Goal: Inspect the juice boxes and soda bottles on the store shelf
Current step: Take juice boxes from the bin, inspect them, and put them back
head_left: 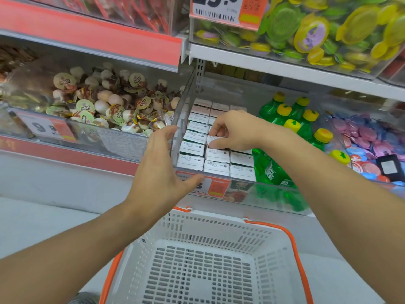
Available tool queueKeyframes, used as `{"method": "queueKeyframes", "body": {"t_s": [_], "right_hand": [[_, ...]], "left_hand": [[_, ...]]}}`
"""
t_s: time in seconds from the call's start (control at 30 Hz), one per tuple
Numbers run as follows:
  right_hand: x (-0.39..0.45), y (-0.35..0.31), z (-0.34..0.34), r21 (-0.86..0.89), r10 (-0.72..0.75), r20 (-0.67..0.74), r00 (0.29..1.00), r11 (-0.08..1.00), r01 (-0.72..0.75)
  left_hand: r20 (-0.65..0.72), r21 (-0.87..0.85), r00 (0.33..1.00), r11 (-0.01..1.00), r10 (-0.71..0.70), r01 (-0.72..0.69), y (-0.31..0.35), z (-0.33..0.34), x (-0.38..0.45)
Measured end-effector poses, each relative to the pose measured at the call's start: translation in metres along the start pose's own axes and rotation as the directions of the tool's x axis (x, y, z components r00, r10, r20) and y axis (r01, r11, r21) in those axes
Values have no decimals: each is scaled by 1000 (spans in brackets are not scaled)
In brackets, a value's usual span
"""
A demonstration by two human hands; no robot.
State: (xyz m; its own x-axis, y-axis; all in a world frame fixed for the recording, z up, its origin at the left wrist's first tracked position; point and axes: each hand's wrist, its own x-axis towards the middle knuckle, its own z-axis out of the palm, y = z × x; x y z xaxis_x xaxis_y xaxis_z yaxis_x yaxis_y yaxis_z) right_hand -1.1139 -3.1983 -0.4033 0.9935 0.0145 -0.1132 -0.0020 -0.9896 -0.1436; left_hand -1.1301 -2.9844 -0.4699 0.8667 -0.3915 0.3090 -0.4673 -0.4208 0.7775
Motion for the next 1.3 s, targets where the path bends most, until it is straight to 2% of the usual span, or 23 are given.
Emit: {"method": "queueKeyframes", "body": {"t_s": [0.1,0.27,0.4,0.53,0.63,0.73,0.8,0.87,0.97,1.03,1.07,1.17,1.23,1.3], "right_hand": [[0,4,-4,-26,7,61,998,1000,-6],[1,-1,-1,-65,9,84,996,998,-4],[-3,0,6,-91,29,80,996,996,-21],[-11,-4,7,-107,20,18,1000,994,-18],[-25,-11,-2,-124,-37,-93,995,992,25],[-50,-17,-16,-127,-136,-286,948,986,103],[-70,-18,-24,-88,-193,-420,887,981,171],[-93,-19,-26,39,-166,-511,843,976,215],[-127,-24,-14,244,-74,-546,835,939,243],[-143,-28,1,396,-14,-528,849,881,260],[-150,-29,9,507,33,-512,858,818,271],[-164,-28,29,792,202,-421,884,558,249],[-174,-23,40,885,288,-312,905,433,168],[-180,-21,49,949,319,-116,941,314,10]], "left_hand": [[-1,-3,1000,1000,-7,7,1,-1,0],[8,-1,1000,1000,-21,21,4,-1,1],[20,4,1000,1000,-24,23,6,-3,1],[35,26,999,999,-28,27,7,-5,2],[47,115,999,993,26,-32,11,-5,-2],[-13,187,979,962,202,-196,22,2,-10],[-80,119,947,946,311,-301,32,3,-14],[-115,5,923,929,368,-370,44,-1,-15],[-18,-193,948,929,319,-316,59,-5,-20],[85,-233,953,936,291,-265,63,2,-28],[129,-253,956,941,263,-225,62,8,-32],[188,-315,966,942,177,-112,58,18,-45],[215,-367,965,928,150,-62,58,22,-51],[213,-406,966,913,149,-51,60,22,-55]]}}
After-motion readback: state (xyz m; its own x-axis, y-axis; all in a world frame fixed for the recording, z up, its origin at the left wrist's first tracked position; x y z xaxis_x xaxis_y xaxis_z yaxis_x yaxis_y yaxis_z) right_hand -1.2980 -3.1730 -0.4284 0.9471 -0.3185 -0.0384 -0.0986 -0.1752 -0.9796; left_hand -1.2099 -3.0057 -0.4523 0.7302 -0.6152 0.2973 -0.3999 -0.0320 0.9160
